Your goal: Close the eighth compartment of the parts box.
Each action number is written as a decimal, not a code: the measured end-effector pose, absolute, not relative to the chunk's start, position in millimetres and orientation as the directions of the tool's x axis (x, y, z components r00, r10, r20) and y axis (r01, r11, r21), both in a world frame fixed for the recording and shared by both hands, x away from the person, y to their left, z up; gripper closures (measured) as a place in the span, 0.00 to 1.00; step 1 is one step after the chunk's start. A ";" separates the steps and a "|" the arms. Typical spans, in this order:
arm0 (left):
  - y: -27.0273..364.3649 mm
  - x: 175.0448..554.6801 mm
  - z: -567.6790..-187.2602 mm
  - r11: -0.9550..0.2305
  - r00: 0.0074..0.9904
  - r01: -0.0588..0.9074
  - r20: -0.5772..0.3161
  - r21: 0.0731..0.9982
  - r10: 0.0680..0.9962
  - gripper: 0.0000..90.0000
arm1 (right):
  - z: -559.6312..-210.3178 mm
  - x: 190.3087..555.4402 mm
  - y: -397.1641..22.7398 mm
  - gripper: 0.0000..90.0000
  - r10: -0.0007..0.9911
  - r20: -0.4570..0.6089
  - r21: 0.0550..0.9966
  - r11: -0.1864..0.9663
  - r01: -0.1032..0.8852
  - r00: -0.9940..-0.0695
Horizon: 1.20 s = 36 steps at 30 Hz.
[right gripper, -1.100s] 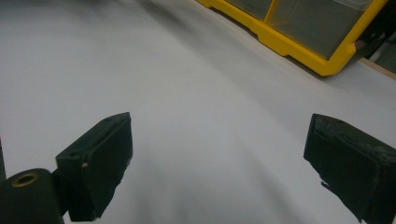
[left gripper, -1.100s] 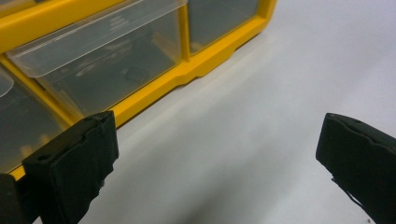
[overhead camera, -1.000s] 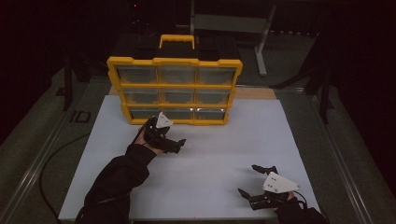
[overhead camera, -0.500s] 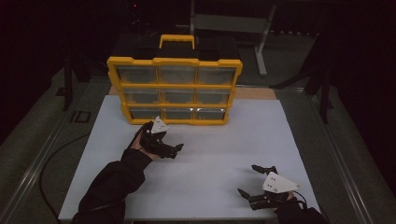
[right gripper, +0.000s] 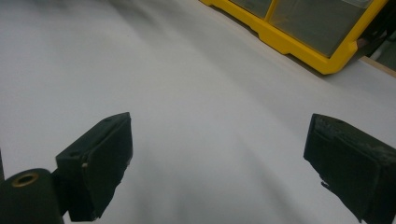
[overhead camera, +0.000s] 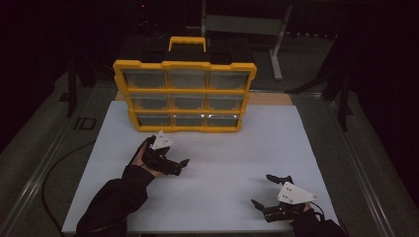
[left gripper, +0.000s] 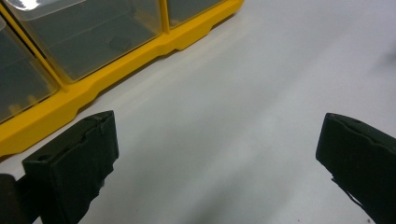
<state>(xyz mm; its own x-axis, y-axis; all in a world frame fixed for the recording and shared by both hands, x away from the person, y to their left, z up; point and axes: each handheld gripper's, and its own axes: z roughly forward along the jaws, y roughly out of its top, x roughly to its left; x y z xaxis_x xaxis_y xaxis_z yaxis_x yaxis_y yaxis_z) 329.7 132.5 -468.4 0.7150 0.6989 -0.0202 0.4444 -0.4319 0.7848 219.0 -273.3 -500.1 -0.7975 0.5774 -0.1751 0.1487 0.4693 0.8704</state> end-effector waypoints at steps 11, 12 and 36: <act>142.1 314.9 -476.1 -0.437 0.735 0.437 -0.031 0.787 0.678 0.00 | -500.4 219.1 -273.1 0.09 0.575 -0.179 0.868 0.474 0.146 -0.798; 143.0 313.0 -476.9 -0.435 0.736 0.434 -0.032 0.789 0.676 0.00 | -500.4 219.0 -273.1 0.09 0.574 -0.180 0.868 0.475 0.146 -0.798; 176.6 285.4 -487.9 -0.422 0.731 0.435 -0.038 0.796 0.681 0.00 | -500.8 218.7 -272.3 0.09 0.577 -0.178 0.865 0.478 0.152 -0.797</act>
